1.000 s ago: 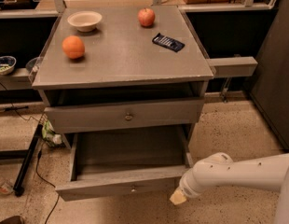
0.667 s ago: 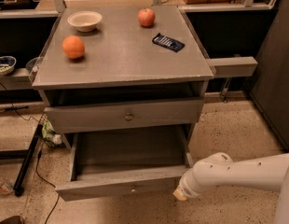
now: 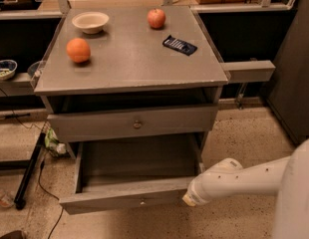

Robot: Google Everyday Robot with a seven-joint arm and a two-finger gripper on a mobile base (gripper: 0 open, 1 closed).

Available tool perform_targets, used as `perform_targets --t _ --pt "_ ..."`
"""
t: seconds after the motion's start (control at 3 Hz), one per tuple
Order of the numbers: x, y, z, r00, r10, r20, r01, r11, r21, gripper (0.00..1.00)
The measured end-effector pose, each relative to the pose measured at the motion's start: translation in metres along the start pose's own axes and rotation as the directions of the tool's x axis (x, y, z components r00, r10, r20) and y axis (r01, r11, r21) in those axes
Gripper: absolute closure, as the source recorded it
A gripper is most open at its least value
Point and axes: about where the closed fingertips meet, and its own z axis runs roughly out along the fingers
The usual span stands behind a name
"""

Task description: Close middle drawer

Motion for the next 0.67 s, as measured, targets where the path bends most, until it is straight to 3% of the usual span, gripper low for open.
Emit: perform_targets --t 0.67 --pt "-0.0042 -0.0007 0.0005 1.000 -0.006 0.013 0.006 1.0000 0.006 1.00"
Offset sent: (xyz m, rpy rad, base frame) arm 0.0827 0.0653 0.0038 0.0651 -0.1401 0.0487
